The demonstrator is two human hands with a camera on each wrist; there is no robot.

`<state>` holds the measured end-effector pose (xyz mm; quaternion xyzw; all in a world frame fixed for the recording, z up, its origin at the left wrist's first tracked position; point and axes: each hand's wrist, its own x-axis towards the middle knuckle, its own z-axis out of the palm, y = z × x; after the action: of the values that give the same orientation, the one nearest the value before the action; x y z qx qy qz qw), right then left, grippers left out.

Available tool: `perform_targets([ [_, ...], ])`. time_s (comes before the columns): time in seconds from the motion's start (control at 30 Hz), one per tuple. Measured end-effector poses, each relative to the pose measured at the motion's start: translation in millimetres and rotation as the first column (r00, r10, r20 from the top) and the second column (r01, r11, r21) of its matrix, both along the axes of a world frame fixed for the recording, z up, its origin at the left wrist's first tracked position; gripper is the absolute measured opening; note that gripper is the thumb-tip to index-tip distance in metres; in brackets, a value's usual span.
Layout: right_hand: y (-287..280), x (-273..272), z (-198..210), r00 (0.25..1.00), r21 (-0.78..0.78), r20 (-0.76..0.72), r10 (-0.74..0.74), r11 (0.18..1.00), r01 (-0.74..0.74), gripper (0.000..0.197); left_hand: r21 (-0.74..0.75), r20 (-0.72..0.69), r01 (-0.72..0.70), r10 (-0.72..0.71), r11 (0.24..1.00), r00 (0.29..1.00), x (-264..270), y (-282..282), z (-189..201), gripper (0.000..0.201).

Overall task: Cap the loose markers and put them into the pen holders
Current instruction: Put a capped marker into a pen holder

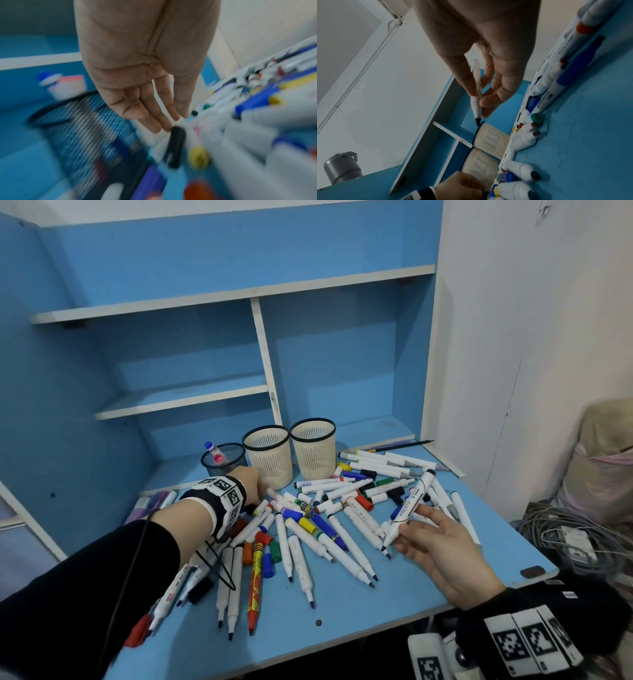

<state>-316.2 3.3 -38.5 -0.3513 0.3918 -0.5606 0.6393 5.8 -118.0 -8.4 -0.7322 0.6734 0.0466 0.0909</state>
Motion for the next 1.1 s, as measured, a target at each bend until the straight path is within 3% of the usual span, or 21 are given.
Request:
perform_targets([
  [0.1,-3.2,-4.9,-0.2,0.999,0.003,-0.006,-0.045,0.999,0.046,0.028,-0.118,-0.082,0.045,-0.054,0.992,0.995,-22.2,-3.4,9.5,0.023],
  [0.23,-6.0,-11.8,-0.5,0.995,0.0,-0.028,-0.094,0.996,0.094,0.026,-0.165,-0.175,0.177,-0.206,0.97,0.963,-74.8,-7.7,21.8,0.02],
  [0.53,-5.6,-32.5,-2.3,0.986,0.016,-0.039,-0.165,0.986,0.166,0.023,-0.048,-0.295,0.535,-0.524,0.844,0.799,-186.7,-20.6,12.7,0.026],
  [0.63,-6.5,-39.8,-2.7,0.983,0.026,-0.043,-0.179,0.983,0.181,0.024,-0.013,-0.251,0.584,-0.568,0.811,0.784,-210.0,-19.9,7.8,0.028],
  [0.8,-5.0,-46.3,-1.5,0.983,0.031,-0.037,-0.18,0.983,0.182,0.025,0.017,-0.146,0.579,-0.571,0.815,0.808,-231.4,-26.5,6.2,0.011],
  [1.1,3.6,-39.5,3.4,0.991,0.029,-0.06,-0.119,0.992,0.121,0.026,0.053,-0.078,0.586,-0.581,0.809,0.81,-230.0,-22.1,3.2,0.021],
])
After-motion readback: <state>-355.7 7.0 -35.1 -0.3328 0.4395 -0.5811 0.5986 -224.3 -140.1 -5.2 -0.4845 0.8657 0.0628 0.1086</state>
